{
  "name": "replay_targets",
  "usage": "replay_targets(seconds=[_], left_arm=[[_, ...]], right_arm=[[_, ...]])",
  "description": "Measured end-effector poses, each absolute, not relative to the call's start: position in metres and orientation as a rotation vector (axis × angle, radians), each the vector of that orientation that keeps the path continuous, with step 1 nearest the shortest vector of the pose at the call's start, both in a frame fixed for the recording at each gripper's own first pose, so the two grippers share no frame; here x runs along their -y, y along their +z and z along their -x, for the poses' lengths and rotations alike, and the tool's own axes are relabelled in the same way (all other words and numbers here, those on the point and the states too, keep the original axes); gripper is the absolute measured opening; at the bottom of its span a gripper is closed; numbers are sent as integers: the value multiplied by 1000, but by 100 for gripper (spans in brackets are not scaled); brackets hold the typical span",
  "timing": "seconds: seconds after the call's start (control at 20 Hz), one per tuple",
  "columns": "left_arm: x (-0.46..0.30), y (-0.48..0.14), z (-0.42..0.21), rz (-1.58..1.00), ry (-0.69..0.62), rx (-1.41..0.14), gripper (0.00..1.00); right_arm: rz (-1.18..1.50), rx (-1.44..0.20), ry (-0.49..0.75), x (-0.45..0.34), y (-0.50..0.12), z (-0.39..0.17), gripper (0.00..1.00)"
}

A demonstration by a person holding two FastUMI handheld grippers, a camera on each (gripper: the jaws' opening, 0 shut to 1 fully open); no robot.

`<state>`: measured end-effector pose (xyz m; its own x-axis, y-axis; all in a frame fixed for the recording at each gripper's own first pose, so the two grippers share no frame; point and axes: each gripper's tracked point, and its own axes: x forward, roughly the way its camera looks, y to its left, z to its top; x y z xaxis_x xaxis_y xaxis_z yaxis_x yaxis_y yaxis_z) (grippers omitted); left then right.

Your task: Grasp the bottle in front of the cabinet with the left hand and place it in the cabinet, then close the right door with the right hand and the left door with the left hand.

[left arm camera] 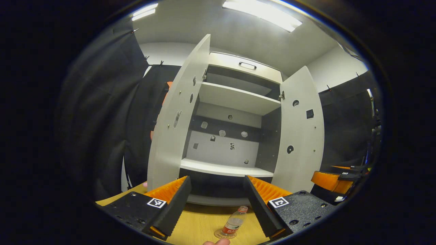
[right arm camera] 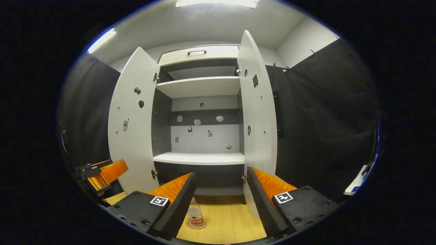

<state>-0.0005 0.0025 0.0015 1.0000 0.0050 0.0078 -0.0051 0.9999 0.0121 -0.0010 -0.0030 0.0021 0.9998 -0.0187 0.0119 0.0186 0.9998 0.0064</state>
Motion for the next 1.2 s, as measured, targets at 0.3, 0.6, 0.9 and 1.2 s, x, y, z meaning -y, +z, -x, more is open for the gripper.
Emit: replay_targets(seconds=[0.3,0.6,0.9,1.2], left_arm=[[-4,3,-1,-21,8,9,94],[7,0,-13,-3,-28,10,94],[67,-51,-61,49,-172,-79,94],[91,-166,-91,-14,-180,-190,94]], right_arm=[[-16,15,-24,4,2,2,96],[-29,9,-39,12,-1,2,96],[-14,-21,-55,22,-6,1,96],[39,-54,-111,41,-12,6,89]])
